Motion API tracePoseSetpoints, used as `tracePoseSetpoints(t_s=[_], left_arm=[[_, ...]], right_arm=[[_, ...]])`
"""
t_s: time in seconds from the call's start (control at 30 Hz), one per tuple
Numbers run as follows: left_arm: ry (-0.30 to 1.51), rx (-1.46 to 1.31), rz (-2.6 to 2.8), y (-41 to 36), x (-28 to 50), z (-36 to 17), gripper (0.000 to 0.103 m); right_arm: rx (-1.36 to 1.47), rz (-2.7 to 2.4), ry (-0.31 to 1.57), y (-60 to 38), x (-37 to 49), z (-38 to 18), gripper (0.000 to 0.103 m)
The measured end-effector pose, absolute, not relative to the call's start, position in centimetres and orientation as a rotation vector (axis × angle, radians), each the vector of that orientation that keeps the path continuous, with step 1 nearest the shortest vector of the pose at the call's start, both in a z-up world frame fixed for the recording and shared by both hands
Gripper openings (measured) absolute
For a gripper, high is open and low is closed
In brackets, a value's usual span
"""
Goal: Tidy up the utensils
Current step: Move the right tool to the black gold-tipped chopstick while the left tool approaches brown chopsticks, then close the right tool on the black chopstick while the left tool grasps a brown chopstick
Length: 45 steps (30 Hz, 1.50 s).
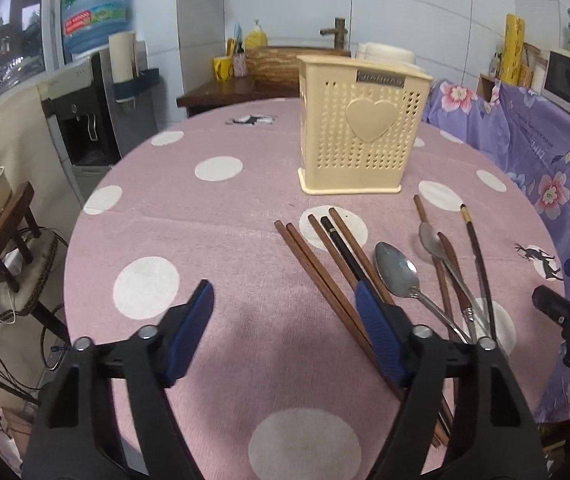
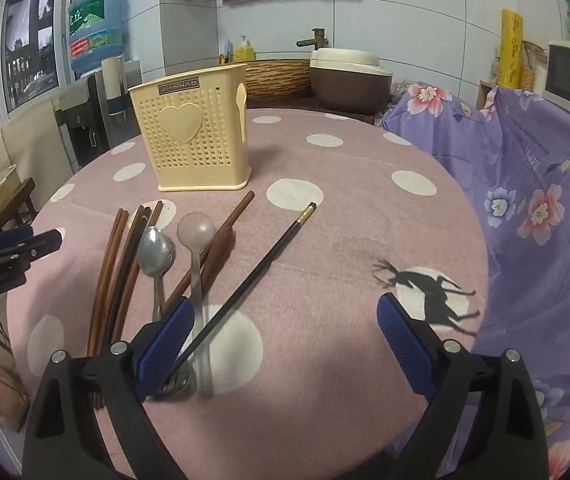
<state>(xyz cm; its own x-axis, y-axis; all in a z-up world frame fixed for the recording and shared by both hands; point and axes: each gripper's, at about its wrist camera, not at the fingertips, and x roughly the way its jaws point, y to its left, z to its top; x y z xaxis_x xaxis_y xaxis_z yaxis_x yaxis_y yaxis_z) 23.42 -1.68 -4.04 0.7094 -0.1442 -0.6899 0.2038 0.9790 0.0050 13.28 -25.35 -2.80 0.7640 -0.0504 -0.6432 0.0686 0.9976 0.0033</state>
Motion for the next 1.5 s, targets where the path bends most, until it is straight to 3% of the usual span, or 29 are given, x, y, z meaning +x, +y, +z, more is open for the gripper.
tracePoseSetpoints(t_s=[0.13, 0.2, 0.5, 0.93, 1.5], left_arm=[[0.863, 0.027, -0.231, -2.4, 25.4, -5.6, 0.047], [0.901, 0.016, -0.251, -3.0, 25.8, -6.3, 0.045], [0.94, -0.019, -0.256, -4.0, 25.0, -8.2, 0.043], [0.944, 0.0, -0.235, -2.9, 24.7, -8.1, 0.044], [0.987, -0.075, -0.188, -0.1, 29.3, -7.8, 0.045]], right_arm=[[0.064, -0.056, 0.738, -25.8, 15.2, -3.2, 0.077], [0.114, -0.036, 0.774, -26.2, 16.3, -3.5, 0.072], [0.174, -0.051, 0.841, -25.5, 18.3, -4.8, 0.062], [0.188, -0.07, 0.914, -26.2, 20.3, -6.1, 0.022], [0.327, -0.15, 0.947, -32.1, 22.5, -5.6, 0.02]])
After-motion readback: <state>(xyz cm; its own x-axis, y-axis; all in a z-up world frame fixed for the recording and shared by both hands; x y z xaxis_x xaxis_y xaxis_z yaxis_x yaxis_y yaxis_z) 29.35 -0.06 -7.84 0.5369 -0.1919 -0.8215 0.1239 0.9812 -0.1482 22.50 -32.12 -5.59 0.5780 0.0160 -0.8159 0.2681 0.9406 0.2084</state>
